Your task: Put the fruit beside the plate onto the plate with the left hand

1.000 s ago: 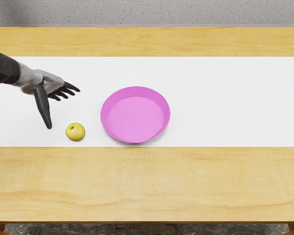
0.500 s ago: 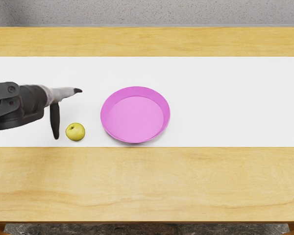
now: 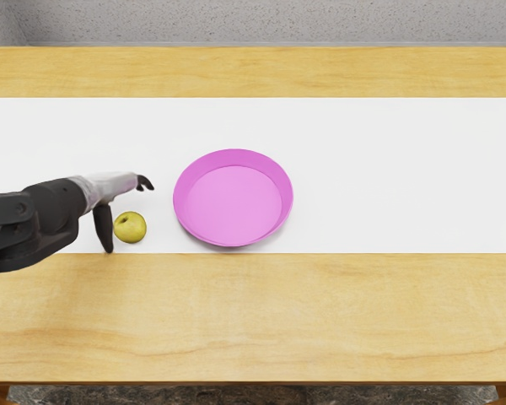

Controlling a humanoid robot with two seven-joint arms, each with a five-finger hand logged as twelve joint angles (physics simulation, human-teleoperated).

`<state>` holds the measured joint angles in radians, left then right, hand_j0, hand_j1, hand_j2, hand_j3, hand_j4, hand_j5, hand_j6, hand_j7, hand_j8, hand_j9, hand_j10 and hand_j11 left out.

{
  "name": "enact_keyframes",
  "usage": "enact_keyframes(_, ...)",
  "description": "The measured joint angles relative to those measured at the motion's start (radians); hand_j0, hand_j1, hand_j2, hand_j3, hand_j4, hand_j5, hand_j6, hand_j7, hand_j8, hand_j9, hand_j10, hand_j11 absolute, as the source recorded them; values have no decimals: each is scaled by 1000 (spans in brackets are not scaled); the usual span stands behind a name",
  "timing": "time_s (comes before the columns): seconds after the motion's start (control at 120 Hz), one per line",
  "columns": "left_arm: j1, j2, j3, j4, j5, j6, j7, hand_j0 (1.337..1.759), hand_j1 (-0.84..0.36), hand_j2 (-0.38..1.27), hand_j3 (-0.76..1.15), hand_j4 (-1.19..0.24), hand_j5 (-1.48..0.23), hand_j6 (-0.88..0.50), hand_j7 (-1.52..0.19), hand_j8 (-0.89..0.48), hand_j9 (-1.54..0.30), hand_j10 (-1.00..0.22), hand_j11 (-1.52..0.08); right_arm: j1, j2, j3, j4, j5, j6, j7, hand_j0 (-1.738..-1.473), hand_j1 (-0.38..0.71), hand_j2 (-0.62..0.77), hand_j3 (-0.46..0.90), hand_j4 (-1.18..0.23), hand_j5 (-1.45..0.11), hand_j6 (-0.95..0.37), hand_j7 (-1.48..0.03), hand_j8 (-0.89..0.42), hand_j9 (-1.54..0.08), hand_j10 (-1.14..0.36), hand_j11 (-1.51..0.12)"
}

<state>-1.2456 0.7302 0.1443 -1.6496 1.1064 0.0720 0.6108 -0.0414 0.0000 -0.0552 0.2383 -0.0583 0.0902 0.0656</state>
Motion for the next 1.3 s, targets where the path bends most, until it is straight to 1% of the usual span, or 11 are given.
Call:
enact_keyframes(0.033, 3, 0, 0, -2, 8, 7, 0, 1658, 91, 46, 0, -221, -283, -222, -282, -222, -282, -221, -282, 0, 0, 0, 0, 0, 0, 0, -1658, -331, -3, 0, -15, -20, -15, -20, -15, -20, -15, -20)
enact_keyframes(0.058, 29, 1, 0, -4, 19, 13, 0, 1658, 84, 46, 0, -225, -289, -226, -289, -226, -289, -225, -289, 0, 0, 0, 0, 0, 0, 0, -1658, -331, -3, 0, -15, -20, -15, -20, -15, -20, -15, -20)
enact_keyframes(0.108, 55, 3, -1, -8, 50, 27, 0, 1658, 77, 49, 0, -233, -298, -234, -298, -234, -298, -233, -298, 0, 0, 0, 0, 0, 0, 0, -1658, -331, -3, 0, -15, -20, -15, -20, -15, -20, -15, -20)
enact_keyframes(0.192, 63, 22, -2, -26, 89, 53, 0, 1658, 68, 51, 0, -241, -308, -242, -308, -242, -308, -240, -307, 0, 0, 0, 0, 0, 0, 0, -1658, -331, -3, 0, -15, -20, -15, -20, -15, -20, -15, -20)
enact_keyframes(0.317, 89, 20, -2, -43, 134, 89, 0, 1658, 57, 53, 0, -250, -320, -252, -320, -251, -319, -250, -319, 0, 0, 0, 0, 0, 0, 0, -1658, -331, -3, 0, -15, -20, -15, -20, -15, -20, -15, -20)
enact_keyframes(0.6, 101, 16, -5, -47, 158, 112, 0, 1658, -9, 64, 0, -306, -392, -307, -392, -307, -392, -305, -391, 0, 0, 0, 1, 0, 0, 0, -1658, -331, -3, 0, -15, -20, -15, -20, -15, -20, -15, -20)
enact_keyframes(0.883, 101, 2, -2, -42, 177, 112, 0, 1658, -40, 69, 0, -331, -425, -332, -425, -331, -425, -330, -424, 0, 0, 0, 0, 0, 0, 0, -1658, -331, -3, 0, -15, -20, -15, -20, -15, -20, -15, -20)
enact_keyframes(1.3, 112, 1, 2, -31, 185, 112, 0, 1658, -119, 83, 0, -396, -511, -397, -511, -397, -511, -396, -511, 0, 0, 0, 0, 0, 0, 0, -1658, -331, -3, 0, -15, -20, -15, -20, -15, -20, -15, -20)
